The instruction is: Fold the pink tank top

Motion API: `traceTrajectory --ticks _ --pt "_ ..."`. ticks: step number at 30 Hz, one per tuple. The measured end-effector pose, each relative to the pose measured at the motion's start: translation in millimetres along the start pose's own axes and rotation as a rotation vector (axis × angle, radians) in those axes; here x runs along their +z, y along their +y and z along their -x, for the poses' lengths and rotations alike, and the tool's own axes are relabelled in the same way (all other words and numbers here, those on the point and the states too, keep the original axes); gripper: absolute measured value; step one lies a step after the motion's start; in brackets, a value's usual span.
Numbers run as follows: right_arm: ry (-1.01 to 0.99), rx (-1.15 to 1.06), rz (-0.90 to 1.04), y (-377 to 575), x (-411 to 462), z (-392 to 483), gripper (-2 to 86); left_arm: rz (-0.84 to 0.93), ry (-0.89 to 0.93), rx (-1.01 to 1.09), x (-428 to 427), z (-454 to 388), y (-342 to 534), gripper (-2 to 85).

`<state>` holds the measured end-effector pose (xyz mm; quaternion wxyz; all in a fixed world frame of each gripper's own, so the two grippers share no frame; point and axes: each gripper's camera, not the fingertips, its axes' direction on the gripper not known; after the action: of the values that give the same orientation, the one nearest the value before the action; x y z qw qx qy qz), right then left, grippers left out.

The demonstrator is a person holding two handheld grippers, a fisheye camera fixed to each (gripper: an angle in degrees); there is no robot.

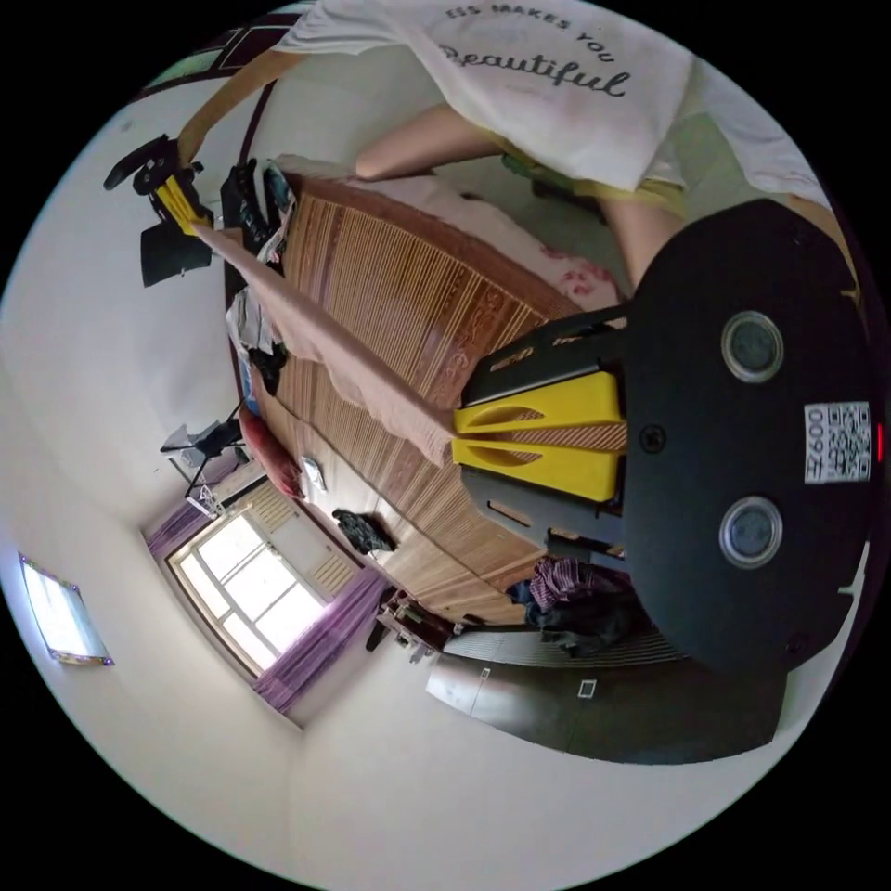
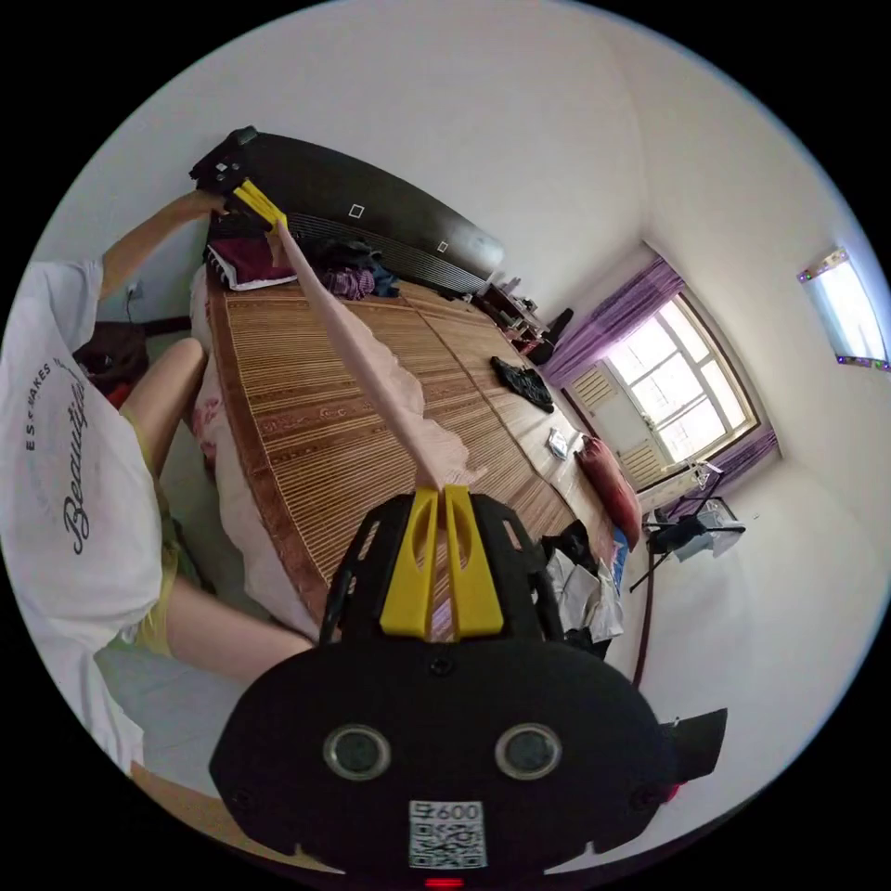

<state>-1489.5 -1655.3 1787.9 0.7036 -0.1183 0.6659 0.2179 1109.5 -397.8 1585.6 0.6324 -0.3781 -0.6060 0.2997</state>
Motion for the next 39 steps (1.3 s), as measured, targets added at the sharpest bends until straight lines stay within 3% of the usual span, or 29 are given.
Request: traceTrajectory --ticks 8,16,24,34,39 --pt "-0.124 -0.007 0.001 -40 -22 26 -0.9 -0.059 0.120 -0.030 -36 8 -6 1.4" --pt "-0.091 0.013 0.027 -85 15 21 -0.9 -0.025 0.091 -0.068 -24 43 -32 1.3" --pt "-0.080 0.001 0.012 -116 0 3 -0.9 -0.020 0.104 -0.081 -41 88 -41 1.2" --pt "-0.088 -0.026 -0.009 -175 -56 -76 -0.9 -0.037 0.050 -0.032 -112 171 -64 1.2" --pt "-0.216 0.009 0.097 -219 -5 -166 -0.9 0.024 0.119 0.015 -79 250 -92 1.3"
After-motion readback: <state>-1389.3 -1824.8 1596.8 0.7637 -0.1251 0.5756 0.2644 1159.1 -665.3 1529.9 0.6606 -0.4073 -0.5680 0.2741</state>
